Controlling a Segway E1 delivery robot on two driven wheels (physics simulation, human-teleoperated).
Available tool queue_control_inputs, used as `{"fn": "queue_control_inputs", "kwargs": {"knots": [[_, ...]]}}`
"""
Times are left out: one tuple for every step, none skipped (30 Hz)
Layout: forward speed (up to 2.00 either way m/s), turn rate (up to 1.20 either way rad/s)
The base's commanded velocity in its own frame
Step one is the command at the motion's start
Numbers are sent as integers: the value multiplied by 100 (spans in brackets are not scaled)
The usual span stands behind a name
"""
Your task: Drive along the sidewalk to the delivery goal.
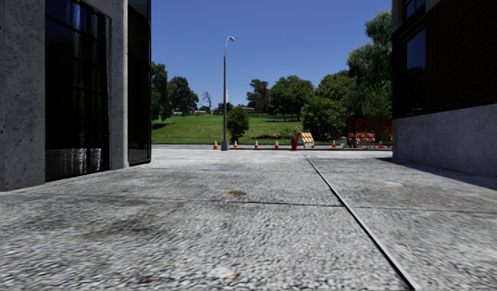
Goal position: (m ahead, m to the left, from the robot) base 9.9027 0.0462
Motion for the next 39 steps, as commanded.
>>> {"fn": "queue_control_inputs", "kwargs": {"knots": [[200, 0], [200, 0], [200, 0], [200, 0], [200, 0], [200, 0], [200, 0], [200, 0], [200, 0], [200, 0], [200, 0], [200, 0], [200, 0], [200, 0], [200, 0], [200, 0], [200, 0], [200, 0], [200, 0], [200, 0], [200, 0], [200, 0], [200, 0], [200, 0], [200, 0], [200, 0], [200, 0], [200, 0], [200, 0], [200, 0], [200, 0], [200, 0], [200, -5], [200, -15], [200, -26], [200, -26], [200, -34], [200, -36], [200, -36]]}}
